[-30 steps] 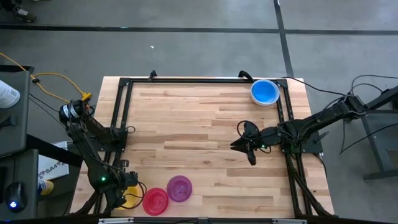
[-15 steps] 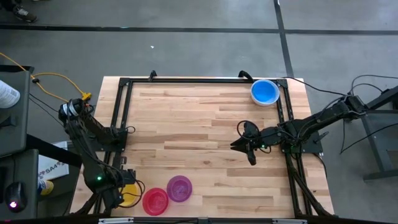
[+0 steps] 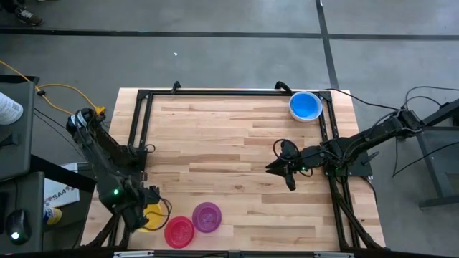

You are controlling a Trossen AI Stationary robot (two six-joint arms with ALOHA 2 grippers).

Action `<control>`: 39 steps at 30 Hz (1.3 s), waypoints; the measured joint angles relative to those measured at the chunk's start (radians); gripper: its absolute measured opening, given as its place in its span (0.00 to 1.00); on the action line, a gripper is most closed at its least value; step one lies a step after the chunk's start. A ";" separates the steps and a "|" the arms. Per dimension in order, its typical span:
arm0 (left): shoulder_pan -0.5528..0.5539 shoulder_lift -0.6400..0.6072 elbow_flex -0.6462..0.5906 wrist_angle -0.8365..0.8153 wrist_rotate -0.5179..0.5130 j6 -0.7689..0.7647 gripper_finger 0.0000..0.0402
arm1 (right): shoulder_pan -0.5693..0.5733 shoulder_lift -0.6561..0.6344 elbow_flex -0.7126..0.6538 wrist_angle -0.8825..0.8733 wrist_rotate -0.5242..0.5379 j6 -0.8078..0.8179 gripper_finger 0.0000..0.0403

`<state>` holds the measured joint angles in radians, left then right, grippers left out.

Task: Nest bowls inside each other
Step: Stack the yellow bowl on the blue bowl

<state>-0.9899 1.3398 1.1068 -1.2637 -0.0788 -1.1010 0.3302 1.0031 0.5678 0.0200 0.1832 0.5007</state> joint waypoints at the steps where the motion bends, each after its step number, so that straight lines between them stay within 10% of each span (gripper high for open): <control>1: 0.019 -0.017 0.000 -0.003 -0.002 0.009 0.00 | 0.000 0.000 0.000 0.000 -0.005 0.000 0.17; 24: 0.822 -0.147 -0.001 0.197 0.181 0.605 0.00 | 0.000 0.119 0.000 0.100 -0.007 -0.194 0.17; 39: 1.032 0.087 0.162 0.160 0.249 0.870 0.00 | -0.053 0.119 0.010 0.151 -0.060 -0.325 0.17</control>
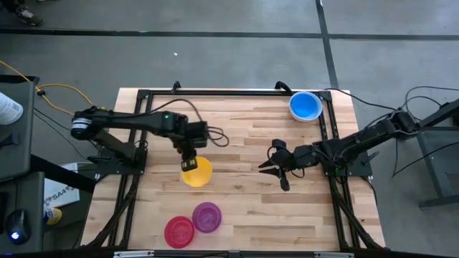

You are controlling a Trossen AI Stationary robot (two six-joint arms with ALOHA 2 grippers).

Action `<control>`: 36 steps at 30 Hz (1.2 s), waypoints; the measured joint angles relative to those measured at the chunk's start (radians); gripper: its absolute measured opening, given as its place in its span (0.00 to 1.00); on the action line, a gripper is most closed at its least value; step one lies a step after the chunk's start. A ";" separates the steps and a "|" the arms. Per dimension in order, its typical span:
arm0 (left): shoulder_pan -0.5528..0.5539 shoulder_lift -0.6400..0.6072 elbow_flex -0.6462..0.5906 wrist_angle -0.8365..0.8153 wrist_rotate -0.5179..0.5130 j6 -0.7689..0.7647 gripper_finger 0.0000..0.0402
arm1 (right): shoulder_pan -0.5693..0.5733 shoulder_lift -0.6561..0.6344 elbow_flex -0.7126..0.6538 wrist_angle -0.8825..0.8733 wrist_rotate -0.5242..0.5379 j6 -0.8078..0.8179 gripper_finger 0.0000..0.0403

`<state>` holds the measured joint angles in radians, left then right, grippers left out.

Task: Nest bowls inside each other
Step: Stack the yellow bowl on the blue bowl

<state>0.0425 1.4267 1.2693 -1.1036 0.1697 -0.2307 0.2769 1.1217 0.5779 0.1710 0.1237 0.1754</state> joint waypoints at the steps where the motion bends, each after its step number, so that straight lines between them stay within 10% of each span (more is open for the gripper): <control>1: 0.005 0.025 0.036 -0.023 0.000 0.028 0.00 | -0.005 0.000 0.010 -0.003 -0.015 -0.008 0.17; 16: 0.037 0.281 0.382 -0.118 0.002 0.211 0.00 | -0.022 0.193 0.280 -0.224 -0.102 -0.206 0.17; 36: 0.076 0.326 0.397 -0.090 0.067 0.254 0.00 | -0.015 0.302 0.514 -0.424 -0.097 -0.458 0.17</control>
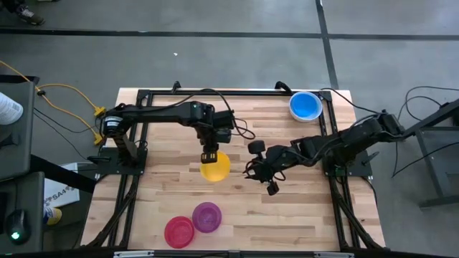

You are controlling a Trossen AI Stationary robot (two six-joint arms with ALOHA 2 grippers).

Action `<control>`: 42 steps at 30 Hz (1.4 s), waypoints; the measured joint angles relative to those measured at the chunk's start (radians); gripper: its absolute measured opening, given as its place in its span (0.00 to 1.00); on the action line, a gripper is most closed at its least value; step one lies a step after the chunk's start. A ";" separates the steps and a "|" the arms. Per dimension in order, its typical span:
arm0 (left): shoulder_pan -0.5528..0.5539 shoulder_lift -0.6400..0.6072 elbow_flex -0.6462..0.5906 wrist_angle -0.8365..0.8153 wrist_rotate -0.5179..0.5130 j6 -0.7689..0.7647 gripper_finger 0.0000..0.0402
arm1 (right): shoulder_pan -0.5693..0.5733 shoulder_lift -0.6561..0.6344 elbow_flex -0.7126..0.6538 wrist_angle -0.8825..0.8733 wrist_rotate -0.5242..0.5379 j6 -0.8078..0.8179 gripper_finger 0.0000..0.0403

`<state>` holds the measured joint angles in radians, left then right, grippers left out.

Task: Nest bowls inside each other
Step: Stack the yellow bowl on the blue bowl

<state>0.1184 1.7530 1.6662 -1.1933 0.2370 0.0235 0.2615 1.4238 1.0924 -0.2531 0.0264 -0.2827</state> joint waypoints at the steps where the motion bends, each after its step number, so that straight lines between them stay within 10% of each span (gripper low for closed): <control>1: 0.000 0.001 0.003 -0.006 0.000 0.001 0.00 | 0.000 0.002 0.001 -0.005 0.003 -0.012 0.17; 42: 0.000 0.164 0.269 -0.143 -0.020 0.111 0.00 | -0.012 0.200 0.304 -0.359 0.054 -0.193 0.17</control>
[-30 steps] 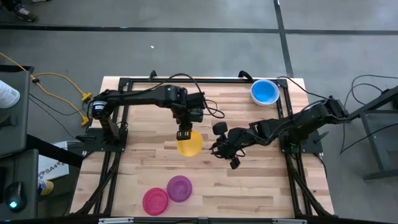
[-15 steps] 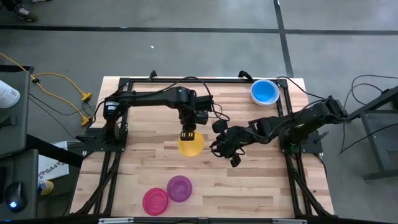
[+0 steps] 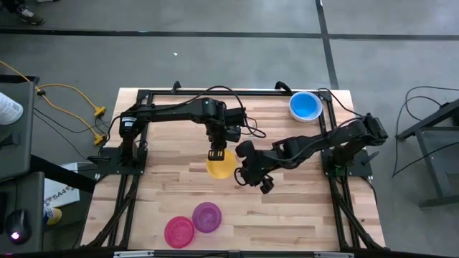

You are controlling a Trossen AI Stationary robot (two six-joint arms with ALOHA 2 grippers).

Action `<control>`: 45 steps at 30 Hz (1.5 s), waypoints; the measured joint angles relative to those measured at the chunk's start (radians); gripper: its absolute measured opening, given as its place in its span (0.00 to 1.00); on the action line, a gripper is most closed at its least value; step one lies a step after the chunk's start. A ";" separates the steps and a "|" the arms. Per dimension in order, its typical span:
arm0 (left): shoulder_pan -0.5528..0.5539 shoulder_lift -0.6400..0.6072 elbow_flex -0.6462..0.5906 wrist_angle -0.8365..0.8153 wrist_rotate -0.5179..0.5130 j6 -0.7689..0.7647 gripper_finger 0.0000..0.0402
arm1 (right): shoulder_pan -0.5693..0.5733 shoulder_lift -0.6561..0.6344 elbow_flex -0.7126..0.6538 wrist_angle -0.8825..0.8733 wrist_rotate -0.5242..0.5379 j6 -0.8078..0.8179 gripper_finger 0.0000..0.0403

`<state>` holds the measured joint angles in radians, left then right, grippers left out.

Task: Nest bowls inside each other
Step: Stack the yellow bowl on the blue bowl

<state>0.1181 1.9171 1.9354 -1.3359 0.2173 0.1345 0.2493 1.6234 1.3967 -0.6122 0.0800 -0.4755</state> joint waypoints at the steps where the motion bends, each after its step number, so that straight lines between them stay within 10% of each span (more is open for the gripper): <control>1: 0.000 0.000 0.000 0.002 0.000 0.000 0.00 | 0.000 0.000 0.006 0.000 0.002 0.000 0.17; 45: -0.044 0.000 0.000 -0.036 -0.010 0.059 0.00 | 0.003 0.039 0.018 0.104 -0.117 -0.050 0.17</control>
<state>0.0745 1.9171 1.9354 -1.3721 0.2069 0.1938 0.2525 1.6623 1.4147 -0.5086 -0.0368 -0.5257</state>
